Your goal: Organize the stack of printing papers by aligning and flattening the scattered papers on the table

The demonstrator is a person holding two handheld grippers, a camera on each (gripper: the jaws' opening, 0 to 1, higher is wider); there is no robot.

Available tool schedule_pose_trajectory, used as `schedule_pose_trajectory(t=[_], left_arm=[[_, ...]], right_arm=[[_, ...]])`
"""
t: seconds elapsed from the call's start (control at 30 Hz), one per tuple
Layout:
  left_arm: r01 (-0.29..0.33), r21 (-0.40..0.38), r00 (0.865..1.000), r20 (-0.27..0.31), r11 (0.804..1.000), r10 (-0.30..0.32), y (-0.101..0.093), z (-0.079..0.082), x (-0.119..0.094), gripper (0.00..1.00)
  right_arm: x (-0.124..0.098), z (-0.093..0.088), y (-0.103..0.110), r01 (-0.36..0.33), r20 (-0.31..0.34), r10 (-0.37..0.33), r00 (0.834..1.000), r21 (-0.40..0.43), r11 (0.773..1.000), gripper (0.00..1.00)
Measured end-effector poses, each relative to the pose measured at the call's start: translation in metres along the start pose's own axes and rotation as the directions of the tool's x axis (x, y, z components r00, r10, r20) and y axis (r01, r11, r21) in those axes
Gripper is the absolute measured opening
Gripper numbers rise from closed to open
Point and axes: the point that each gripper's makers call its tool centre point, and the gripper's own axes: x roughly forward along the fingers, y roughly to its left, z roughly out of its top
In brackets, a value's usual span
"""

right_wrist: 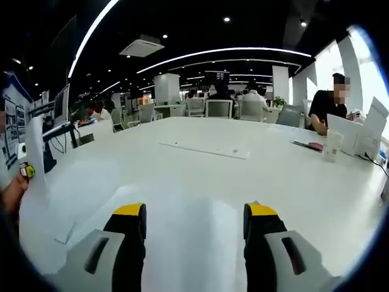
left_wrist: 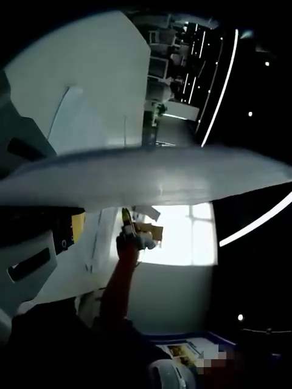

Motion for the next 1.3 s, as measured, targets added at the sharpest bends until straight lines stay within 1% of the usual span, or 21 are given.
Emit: schedule_pose_trajectory(t=[0.1, 0.27, 0.4, 0.5, 0.67, 0.8, 1.3], left_arm=[[0.0, 0.0, 1.0, 0.0, 1.0, 0.0, 0.0, 0.0, 0.0, 0.06], [0.001, 0.0, 1.0, 0.0, 1.0, -0.001, -0.003, 0.0, 0.0, 0.06], [0.003, -0.004, 1.0, 0.002, 1.0, -0.003, -0.006, 0.0, 0.001, 0.06], [0.004, -0.001, 1.0, 0.002, 1.0, -0.004, -0.007, 0.0, 0.001, 0.06], [0.003, 0.001, 1.0, 0.002, 1.0, -0.003, -0.008, 0.0, 0.002, 0.06], [0.004, 0.0, 1.0, 0.002, 1.0, -0.004, -0.01, 0.0, 0.002, 0.06], [0.006, 0.0, 1.0, 0.004, 1.0, -0.006, -0.015, -0.001, 0.003, 0.06]], right_arm=[[0.003, -0.002, 0.0, -0.001, -0.005, 0.001, 1.0, -0.002, 1.0, 0.6], [0.008, -0.008, -0.008, 0.001, -0.003, -0.001, 1.0, 0.016, 1.0, 0.6], [0.011, -0.014, -0.011, 0.002, -0.016, -0.002, 1.0, 0.029, 1.0, 0.6], [0.012, -0.016, -0.008, -0.002, -0.018, 0.003, 1.0, 0.032, 0.999, 0.6], [0.017, -0.02, -0.009, -0.001, -0.023, 0.002, 1.0, 0.042, 0.999, 0.6], [0.019, -0.025, -0.003, -0.007, -0.032, 0.008, 0.999, 0.041, 0.999, 0.59], [0.017, -0.032, -0.004, 0.011, -0.044, -0.01, 0.999, 0.024, 1.0, 0.59]])
